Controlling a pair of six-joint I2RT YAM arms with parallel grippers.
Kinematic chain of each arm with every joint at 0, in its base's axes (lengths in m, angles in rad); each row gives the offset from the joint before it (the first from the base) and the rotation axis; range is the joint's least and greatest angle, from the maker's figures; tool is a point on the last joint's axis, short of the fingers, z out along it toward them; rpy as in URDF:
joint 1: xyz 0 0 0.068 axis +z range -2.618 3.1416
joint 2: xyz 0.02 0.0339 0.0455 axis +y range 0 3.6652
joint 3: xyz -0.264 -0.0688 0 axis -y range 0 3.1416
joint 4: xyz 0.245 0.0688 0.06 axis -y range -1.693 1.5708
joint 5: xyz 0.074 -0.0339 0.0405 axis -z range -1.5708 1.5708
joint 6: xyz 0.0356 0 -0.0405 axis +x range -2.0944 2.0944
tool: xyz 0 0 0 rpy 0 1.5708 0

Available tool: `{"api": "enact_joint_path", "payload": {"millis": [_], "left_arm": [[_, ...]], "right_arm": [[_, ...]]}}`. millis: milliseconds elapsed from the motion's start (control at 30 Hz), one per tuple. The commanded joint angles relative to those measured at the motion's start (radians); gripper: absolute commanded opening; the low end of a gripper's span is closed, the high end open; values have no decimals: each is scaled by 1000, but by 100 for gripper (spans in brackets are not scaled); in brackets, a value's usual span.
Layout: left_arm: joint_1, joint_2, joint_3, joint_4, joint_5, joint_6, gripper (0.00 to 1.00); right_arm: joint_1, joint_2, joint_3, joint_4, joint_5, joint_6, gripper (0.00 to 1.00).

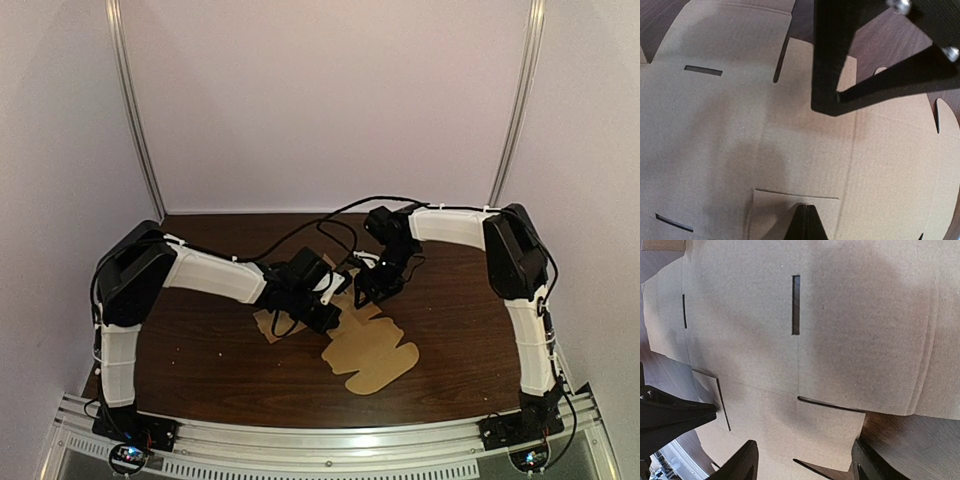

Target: Fold the paper box

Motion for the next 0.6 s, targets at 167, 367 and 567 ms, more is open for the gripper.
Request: {"api": "enact_joint_path", "payload": {"millis": [167,367,567], "left_arm": [[-1,37,-25,-104,-18,-12,0],[0,43,-28,-102,-18,-10,0],[0,40,-41,-100,-23,-12,0]], "right_arm": [[38,44,21,1,-174,27,62],[38,-19,13,27,-310,54,61],[-6,-44,87,-4,-239,29,61]]}}
